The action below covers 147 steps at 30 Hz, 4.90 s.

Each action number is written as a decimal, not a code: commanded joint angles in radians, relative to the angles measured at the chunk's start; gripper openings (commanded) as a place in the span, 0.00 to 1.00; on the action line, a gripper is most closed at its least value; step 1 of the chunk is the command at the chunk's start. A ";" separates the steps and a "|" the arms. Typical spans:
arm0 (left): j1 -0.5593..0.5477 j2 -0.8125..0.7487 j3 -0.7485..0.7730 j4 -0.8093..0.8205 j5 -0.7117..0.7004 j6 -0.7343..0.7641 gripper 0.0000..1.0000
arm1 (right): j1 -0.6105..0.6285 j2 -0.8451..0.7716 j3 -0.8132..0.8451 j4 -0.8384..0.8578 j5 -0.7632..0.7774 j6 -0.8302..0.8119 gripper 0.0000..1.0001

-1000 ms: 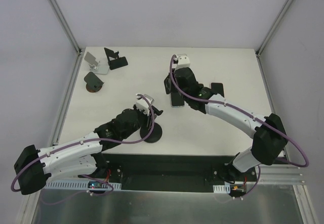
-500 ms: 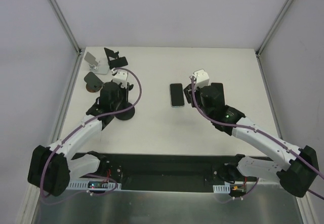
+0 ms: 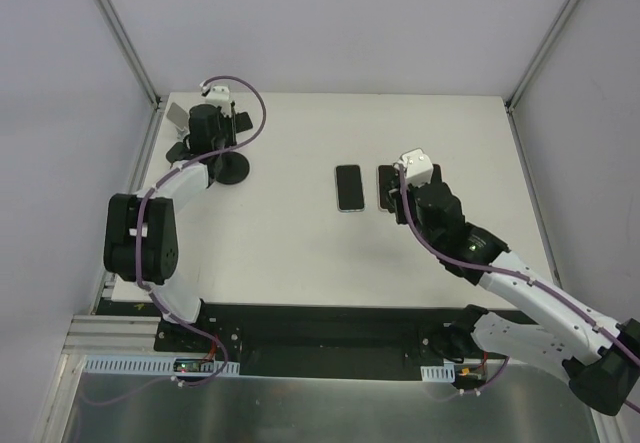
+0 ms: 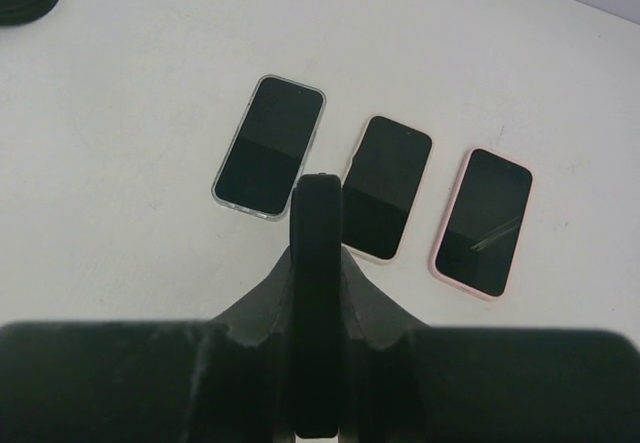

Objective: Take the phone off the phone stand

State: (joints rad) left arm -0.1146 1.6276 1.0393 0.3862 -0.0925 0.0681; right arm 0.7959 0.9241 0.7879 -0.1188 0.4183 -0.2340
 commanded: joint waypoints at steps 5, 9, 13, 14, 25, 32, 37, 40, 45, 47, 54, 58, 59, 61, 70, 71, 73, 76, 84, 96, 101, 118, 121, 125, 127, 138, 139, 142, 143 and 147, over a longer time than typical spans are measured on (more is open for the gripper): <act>0.049 0.149 0.223 0.164 0.066 -0.030 0.00 | -0.003 -0.087 0.027 -0.021 0.068 -0.037 0.01; 0.052 0.169 0.225 0.163 0.045 -0.030 0.09 | -0.003 -0.091 0.037 -0.039 0.071 -0.034 0.01; 0.058 0.152 0.197 0.154 0.033 -0.019 0.35 | -0.003 -0.096 0.047 -0.045 0.059 -0.031 0.01; 0.058 0.137 0.193 0.151 0.033 -0.007 0.40 | -0.004 -0.096 0.050 -0.045 0.056 -0.031 0.01; 0.020 -0.095 0.099 0.048 0.091 0.042 0.88 | -0.003 -0.096 0.099 -0.082 0.023 0.050 0.01; -0.225 -0.406 -0.070 0.003 0.028 0.205 0.96 | -0.004 -0.070 0.180 -0.195 0.033 0.214 0.01; -0.442 -0.540 -0.175 -0.033 -0.016 0.220 0.98 | -0.006 -0.059 0.220 -0.275 0.028 0.353 0.01; -0.606 -0.586 -0.218 -0.040 -0.049 0.243 0.99 | -0.007 -0.057 0.243 -0.321 0.027 0.471 0.01; -0.841 -0.563 -0.229 -0.007 -0.058 0.248 0.99 | -0.009 -0.064 0.257 -0.367 -0.006 0.684 0.01; -0.924 -0.516 -0.220 0.009 -0.065 0.259 0.99 | -0.009 -0.073 0.249 -0.372 -0.018 0.748 0.01; -1.065 -0.364 -0.150 0.048 -0.053 0.337 0.99 | -0.007 -0.093 0.200 -0.361 -0.072 0.947 0.01; -1.123 -0.301 -0.130 0.048 -0.085 0.447 0.94 | -0.007 -0.110 0.159 -0.337 -0.085 1.033 0.01; -1.129 -0.293 -0.128 0.049 -0.110 0.459 0.93 | -0.007 -0.110 0.154 -0.335 -0.091 1.058 0.01; -1.143 -0.267 -0.122 0.057 -0.144 0.489 0.90 | -0.007 -0.108 0.145 -0.334 -0.108 1.076 0.01; -1.200 -0.157 -0.104 0.146 -0.305 0.582 0.76 | -0.007 -0.128 0.096 -0.292 -0.113 1.194 0.01; -1.203 -0.152 -0.102 0.148 -0.311 0.587 0.74 | -0.009 -0.126 0.094 -0.286 -0.113 1.200 0.01; -1.211 -0.138 -0.101 0.158 -0.344 0.590 0.69 | -0.009 -0.126 0.088 -0.275 -0.115 1.222 0.01; -1.211 -0.132 -0.108 0.178 -0.384 0.588 0.66 | -0.007 -0.139 0.074 -0.265 -0.101 1.257 0.01; -1.211 -0.126 -0.117 0.186 -0.454 0.561 0.41 | -0.007 -0.165 0.037 -0.237 -0.076 1.317 0.01; -1.217 -0.158 -0.137 0.160 -0.492 0.518 0.00 | -0.009 -0.225 -0.010 -0.171 0.037 1.366 0.61; -1.186 -0.196 -0.156 0.082 -0.498 0.377 0.00 | -0.011 -0.243 0.022 -0.160 0.118 1.241 0.97; -0.492 -0.313 -0.209 -0.193 0.265 -0.483 0.00 | -0.012 -0.478 0.039 -0.177 0.275 0.523 0.96; -0.392 -0.253 -0.196 -0.155 0.394 -0.602 0.00 | -0.011 -0.492 0.034 -0.182 0.258 0.460 0.97; -0.304 -0.140 -0.151 -0.115 0.490 -0.730 0.00 | -0.011 -0.493 0.034 -0.205 0.235 0.427 0.97; -0.284 -0.094 -0.112 -0.116 0.528 -0.761 0.00 | -0.011 -0.490 0.039 -0.223 0.229 0.423 0.97; -0.255 0.185 0.083 -0.112 0.609 -0.815 0.00 | -0.011 -0.476 0.076 -0.309 0.218 0.392 0.98; -0.255 0.198 0.103 -0.112 0.612 -0.817 0.00 | -0.011 -0.475 0.077 -0.314 0.220 0.389 0.98; -0.252 0.244 0.128 -0.110 0.614 -0.818 0.00 | -0.011 -0.469 0.085 -0.332 0.224 0.381 0.98; -0.250 0.261 0.133 -0.110 0.616 -0.818 0.00 | -0.011 -0.464 0.086 -0.335 0.224 0.380 0.98; -0.246 0.298 0.156 -0.121 0.639 -0.818 0.00 | -0.012 -0.458 0.088 -0.348 0.231 0.355 0.97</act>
State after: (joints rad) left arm -0.3710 1.9099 1.1324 0.2123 0.4812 -0.7231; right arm 0.7868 0.4519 0.8352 -0.4541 0.6395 0.1654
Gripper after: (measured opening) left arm 0.107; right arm 0.974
